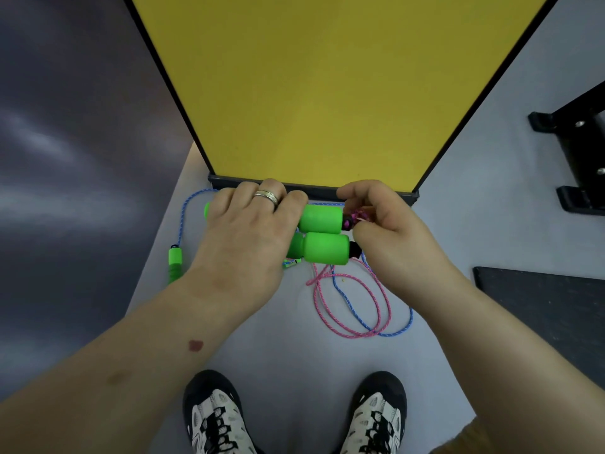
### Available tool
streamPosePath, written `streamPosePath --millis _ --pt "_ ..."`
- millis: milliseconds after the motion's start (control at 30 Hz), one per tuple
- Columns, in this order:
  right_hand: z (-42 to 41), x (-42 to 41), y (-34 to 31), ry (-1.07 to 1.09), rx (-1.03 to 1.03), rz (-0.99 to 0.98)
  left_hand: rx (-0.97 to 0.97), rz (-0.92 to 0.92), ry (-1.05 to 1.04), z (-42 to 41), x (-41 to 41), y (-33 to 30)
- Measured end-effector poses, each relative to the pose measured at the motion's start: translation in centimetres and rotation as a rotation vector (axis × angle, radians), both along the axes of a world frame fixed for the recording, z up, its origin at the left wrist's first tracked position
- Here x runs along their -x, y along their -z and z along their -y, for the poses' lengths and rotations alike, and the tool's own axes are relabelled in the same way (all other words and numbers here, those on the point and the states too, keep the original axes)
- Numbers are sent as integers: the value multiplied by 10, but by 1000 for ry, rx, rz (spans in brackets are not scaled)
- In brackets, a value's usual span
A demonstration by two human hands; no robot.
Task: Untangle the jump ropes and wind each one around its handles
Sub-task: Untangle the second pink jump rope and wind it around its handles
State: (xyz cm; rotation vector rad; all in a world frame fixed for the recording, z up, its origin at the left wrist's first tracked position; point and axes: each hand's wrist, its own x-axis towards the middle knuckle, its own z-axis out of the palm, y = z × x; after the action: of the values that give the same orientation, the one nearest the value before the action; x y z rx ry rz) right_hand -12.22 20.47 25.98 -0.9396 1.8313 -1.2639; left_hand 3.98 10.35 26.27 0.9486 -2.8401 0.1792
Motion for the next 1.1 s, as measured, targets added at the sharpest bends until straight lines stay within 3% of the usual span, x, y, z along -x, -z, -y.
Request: streamPosePath --millis 167,233,400,533,633,767,867,933,1100 --pt "0 -5 -1 121 -6 -85 1 27 0 -6 1 -1" --pt "-2 -6 -3 35 -77 -148 -10 35 4 -7 1 0" --pt "-6 -11 -8 -150 -85 13 -10 -4 0 -9 2 1" --pt "-8 -14 -6 -216 -132 -269 -19 -26 1 -14 5 3" --pt "-8 -12 -7 -177 -109 -329 -24 -3 -15 -12 4 3" --pt "-4 -2 -8 -23 -90 -121 -15 11 -53 -5 0 -3" --pt "-1 2 -5 -22 -91 -15 -6 42 -74 -5 0 -2" --pt "-1 1 -4 -29 -81 -89 2 54 -74 -6 0 -2" --pt "-7 11 -11 206 -90 -285 3 18 -178 7 -6 -7"
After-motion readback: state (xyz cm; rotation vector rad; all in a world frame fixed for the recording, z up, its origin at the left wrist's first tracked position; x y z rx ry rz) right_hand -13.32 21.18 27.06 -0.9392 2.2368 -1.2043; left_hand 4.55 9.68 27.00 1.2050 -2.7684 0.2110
